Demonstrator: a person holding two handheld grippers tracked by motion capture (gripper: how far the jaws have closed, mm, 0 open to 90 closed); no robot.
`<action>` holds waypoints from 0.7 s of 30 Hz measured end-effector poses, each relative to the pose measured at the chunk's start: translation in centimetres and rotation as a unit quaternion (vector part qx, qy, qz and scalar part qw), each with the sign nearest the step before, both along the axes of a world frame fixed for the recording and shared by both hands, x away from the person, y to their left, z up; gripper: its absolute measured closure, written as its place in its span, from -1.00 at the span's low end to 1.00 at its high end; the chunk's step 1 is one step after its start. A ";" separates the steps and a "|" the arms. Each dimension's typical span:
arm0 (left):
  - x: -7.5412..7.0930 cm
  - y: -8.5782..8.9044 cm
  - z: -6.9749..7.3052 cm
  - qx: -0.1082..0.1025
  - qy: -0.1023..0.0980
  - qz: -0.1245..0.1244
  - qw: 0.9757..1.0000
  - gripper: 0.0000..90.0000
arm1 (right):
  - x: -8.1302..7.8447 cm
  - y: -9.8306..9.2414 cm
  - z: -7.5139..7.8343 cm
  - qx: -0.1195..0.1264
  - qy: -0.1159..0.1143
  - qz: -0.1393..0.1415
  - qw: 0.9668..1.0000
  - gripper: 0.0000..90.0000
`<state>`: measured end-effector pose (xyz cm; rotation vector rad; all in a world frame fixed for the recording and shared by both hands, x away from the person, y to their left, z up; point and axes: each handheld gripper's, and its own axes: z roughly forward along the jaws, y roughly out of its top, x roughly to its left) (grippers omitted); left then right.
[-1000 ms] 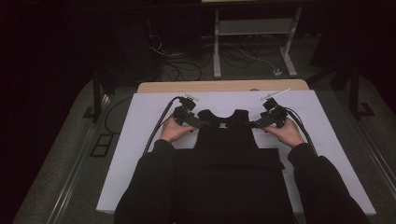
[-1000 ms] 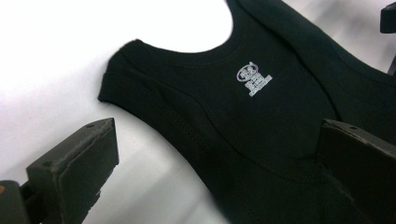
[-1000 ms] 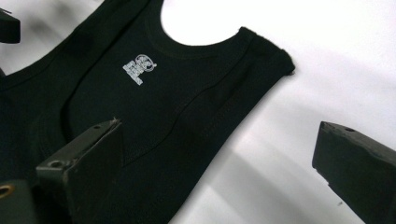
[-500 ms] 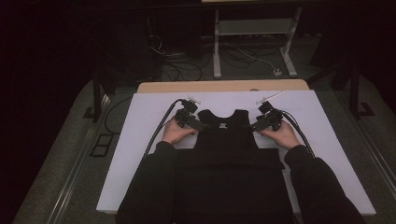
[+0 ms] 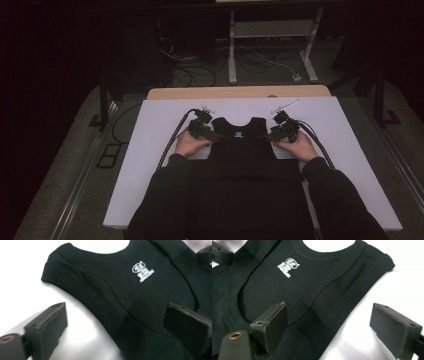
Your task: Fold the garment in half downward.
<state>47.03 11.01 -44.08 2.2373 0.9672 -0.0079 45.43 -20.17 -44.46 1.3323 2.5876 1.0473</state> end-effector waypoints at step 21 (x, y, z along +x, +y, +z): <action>-1.4 -1.1 -0.1 0.035 -0.059 0.074 0.995 0.49 | -1.2 1.8 -0.1 -0.014 -0.043 -0.039 0.998 0.39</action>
